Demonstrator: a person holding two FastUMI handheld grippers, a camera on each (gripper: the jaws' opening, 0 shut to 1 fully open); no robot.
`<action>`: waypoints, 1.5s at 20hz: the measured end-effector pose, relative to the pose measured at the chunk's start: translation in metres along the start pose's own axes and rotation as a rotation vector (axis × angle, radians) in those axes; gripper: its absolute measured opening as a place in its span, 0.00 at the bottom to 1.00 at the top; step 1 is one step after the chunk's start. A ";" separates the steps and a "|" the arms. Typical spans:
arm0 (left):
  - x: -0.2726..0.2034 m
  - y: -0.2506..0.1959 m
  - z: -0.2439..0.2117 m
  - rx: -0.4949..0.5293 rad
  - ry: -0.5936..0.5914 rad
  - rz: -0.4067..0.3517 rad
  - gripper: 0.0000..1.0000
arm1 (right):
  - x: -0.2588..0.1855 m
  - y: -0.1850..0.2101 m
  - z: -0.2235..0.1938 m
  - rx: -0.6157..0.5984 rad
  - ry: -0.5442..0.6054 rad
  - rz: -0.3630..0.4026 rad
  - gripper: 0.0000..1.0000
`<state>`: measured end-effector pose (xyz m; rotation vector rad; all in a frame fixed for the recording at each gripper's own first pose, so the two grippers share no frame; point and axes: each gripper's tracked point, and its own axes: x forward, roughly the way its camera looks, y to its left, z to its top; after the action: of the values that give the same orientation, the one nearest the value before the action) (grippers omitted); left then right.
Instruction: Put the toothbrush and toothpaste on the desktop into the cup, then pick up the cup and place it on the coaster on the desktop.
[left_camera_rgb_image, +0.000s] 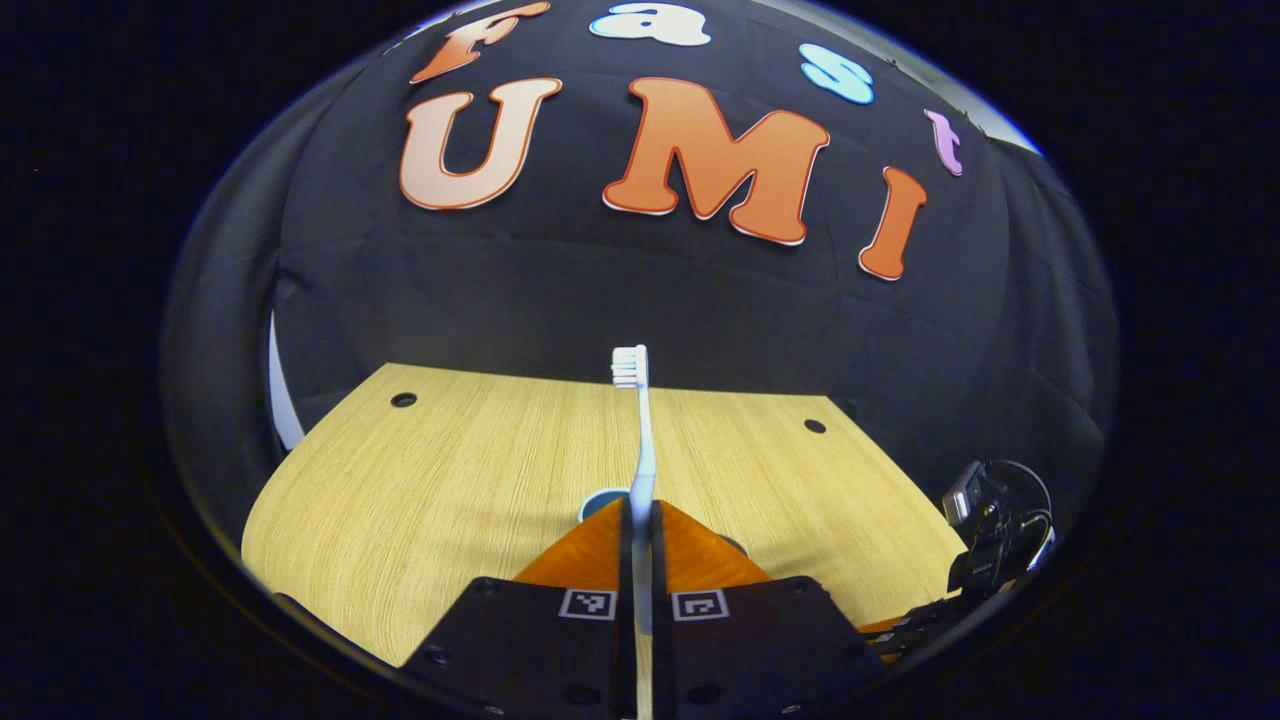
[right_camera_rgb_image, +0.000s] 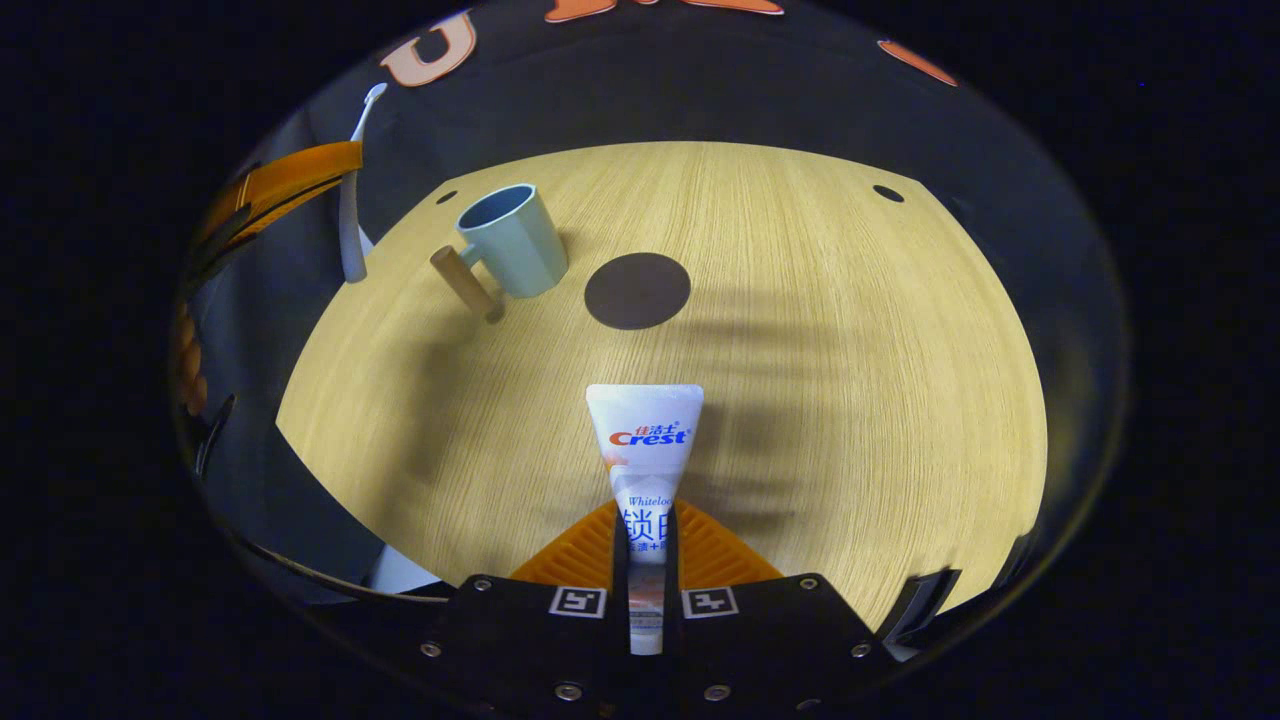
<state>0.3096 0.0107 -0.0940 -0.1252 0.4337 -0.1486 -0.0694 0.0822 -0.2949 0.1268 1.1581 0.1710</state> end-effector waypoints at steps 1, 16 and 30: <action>0.007 0.002 0.007 0.008 -0.018 -0.014 0.06 | 0.000 -0.001 0.000 0.012 0.000 -0.015 0.13; 0.097 0.008 0.004 0.119 -0.156 -0.132 0.06 | -0.004 0.000 0.000 0.139 0.050 -0.109 0.13; 0.122 0.016 -0.064 0.132 -0.020 -0.113 0.12 | -0.003 0.001 -0.002 0.173 0.057 -0.122 0.13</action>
<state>0.3935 -0.0004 -0.2033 -0.0218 0.3961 -0.2866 -0.0723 0.0826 -0.2922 0.2047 1.2333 -0.0336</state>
